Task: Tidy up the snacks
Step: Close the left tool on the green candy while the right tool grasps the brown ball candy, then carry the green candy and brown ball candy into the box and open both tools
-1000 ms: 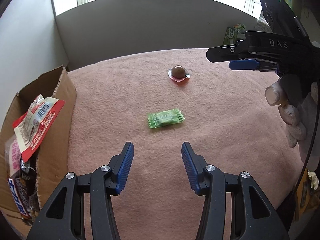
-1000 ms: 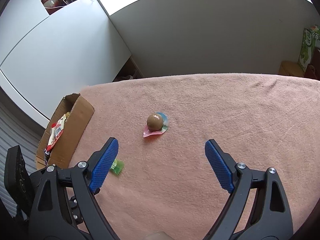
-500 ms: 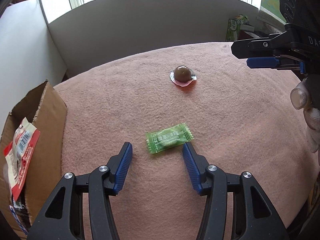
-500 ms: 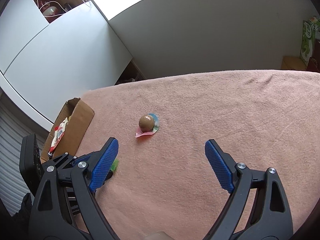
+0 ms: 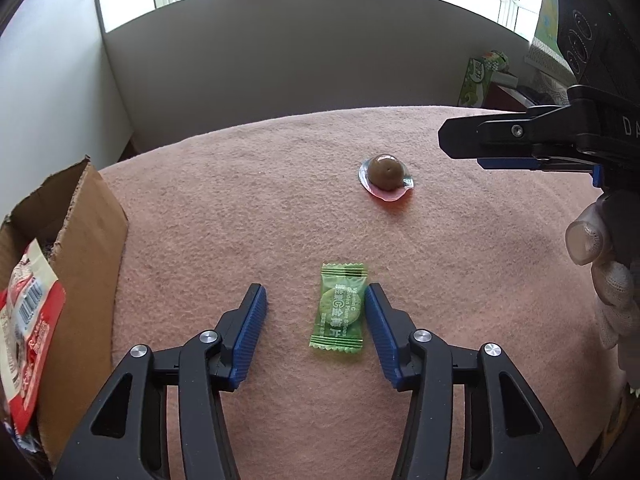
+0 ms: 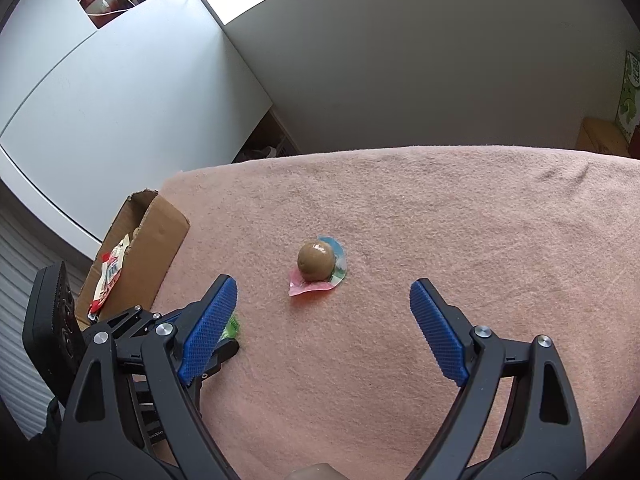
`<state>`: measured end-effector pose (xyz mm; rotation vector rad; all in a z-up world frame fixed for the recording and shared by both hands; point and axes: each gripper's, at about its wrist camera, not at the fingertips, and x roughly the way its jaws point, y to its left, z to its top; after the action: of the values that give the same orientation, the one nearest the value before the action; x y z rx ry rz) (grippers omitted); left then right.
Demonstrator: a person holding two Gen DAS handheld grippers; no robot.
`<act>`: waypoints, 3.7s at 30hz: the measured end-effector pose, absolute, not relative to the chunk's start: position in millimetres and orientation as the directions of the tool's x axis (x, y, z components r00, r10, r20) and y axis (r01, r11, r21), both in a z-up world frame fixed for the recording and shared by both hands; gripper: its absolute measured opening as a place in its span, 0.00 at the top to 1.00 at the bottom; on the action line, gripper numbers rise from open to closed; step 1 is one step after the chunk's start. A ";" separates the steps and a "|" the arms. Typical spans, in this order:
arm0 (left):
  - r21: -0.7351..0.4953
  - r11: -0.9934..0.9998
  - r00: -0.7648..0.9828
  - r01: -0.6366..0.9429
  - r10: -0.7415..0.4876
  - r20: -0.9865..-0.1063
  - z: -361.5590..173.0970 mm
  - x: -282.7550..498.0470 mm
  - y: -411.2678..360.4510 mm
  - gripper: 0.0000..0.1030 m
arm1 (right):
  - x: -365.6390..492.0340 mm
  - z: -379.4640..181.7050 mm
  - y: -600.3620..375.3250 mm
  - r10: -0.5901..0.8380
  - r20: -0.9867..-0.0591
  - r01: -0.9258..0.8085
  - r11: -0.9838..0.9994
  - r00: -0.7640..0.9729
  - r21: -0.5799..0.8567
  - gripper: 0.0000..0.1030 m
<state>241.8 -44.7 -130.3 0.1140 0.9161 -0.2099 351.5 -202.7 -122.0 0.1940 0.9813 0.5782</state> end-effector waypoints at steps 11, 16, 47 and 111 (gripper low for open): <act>-0.066 0.982 0.602 0.177 -0.161 -0.782 -127.5 232.8 -24.1 0.80 | 358.4 -140.6 -147.3 0.373 -0.813 -0.433 0.885 0.446 0.169 0.26; -0.074 0.982 0.603 0.176 -0.167 -0.780 -127.0 234.1 -24.1 0.80 | 356.5 -142.2 -135.5 0.303 -0.824 -0.451 0.890 0.479 0.065 0.50; -0.117 0.980 0.603 0.164 -0.193 -0.774 -123.0 230.8 -14.2 0.82 | 322.1 -114.3 -161.1 0.427 -0.765 -0.483 0.858 0.483 0.174 0.74; -0.158 0.976 0.681 -0.148 -0.015 -0.732 -48.1 222.7 195.6 0.80 | 315.7 -53.2 47.1 0.569 -0.732 -0.599 0.751 0.376 0.277 0.64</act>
<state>222.7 195.6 -48.1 -0.2114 0.8192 0.0747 315.7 47.1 -53.2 -0.0369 0.9205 0.7473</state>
